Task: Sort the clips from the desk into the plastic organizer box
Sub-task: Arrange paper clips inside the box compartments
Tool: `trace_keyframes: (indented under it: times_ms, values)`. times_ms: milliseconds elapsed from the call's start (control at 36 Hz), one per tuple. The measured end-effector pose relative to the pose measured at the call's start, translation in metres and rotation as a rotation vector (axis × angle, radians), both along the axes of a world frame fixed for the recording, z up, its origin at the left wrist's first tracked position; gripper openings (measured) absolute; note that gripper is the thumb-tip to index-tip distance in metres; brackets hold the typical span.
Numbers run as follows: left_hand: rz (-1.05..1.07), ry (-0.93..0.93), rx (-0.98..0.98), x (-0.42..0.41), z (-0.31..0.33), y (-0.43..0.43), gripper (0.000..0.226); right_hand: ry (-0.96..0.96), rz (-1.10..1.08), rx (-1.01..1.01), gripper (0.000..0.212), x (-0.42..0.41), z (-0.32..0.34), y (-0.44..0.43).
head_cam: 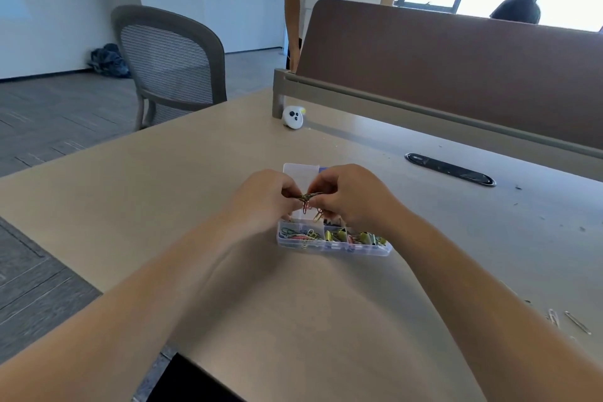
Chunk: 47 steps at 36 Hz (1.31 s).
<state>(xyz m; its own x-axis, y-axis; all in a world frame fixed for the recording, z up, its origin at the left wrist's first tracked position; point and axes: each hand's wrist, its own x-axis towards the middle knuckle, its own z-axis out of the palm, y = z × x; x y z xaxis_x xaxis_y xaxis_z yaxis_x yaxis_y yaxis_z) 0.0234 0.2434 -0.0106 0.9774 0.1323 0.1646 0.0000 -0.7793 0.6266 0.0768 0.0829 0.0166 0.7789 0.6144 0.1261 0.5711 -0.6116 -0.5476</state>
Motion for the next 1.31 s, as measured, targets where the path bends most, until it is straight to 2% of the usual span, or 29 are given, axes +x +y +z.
trace_keyframes:
  times_ms: [278,694,944,1083,1306]
  values:
    - [-0.008,0.007,-0.027,-0.003,0.001,0.002,0.007,0.016,0.002,-0.026,0.004,0.000,-0.004,0.002]
    - [-0.008,0.048,0.200,-0.004,0.005,0.008,0.013,-0.021,0.019,-0.083,0.008,0.001,-0.005,0.009]
    - [0.000,0.064,0.162,-0.002,0.001,0.010,0.010,-0.022,0.024,-0.100,0.006,0.003,-0.002,0.012]
    - [-0.009,0.090,0.168,-0.002,0.001,0.009,0.008,-0.048,0.034,-0.150,0.012,0.003,0.000,0.015]
    - [-0.002,0.070,0.180,0.000,-0.004,0.007,0.014,-0.126,0.035,-0.223,0.016,0.005,-0.003,0.018]
